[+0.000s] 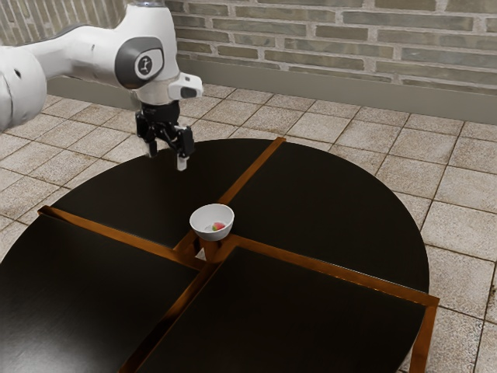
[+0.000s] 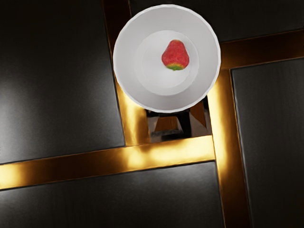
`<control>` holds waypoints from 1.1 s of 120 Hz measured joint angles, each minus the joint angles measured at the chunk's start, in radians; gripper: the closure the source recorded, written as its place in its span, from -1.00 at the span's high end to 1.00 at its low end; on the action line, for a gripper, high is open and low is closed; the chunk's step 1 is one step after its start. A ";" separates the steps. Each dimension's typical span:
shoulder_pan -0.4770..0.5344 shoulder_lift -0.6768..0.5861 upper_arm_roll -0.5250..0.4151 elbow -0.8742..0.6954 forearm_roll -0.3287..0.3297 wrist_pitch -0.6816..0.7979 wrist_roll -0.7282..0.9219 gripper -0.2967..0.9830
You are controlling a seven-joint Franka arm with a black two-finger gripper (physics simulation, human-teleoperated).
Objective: Take strawberry from the bowl
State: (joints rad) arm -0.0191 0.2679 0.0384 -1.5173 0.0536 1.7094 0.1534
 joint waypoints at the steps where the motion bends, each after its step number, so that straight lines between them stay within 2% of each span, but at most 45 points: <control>1: 0.000 0.008 -0.002 0.005 0.000 0.004 0.005 0.54; 34: 0.014 0.206 -0.023 0.088 -0.003 0.130 0.166 0.51; 61: 0.026 0.361 -0.035 0.167 -0.005 0.206 0.252 0.12; 90: 0.031 0.437 -0.062 0.190 -0.016 0.248 0.313 -0.07; 132: 0.037 0.492 -0.063 0.190 -0.033 0.282 0.367 -0.08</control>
State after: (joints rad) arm 0.0183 0.7603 -0.0245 -1.3273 0.0210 1.9909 0.5202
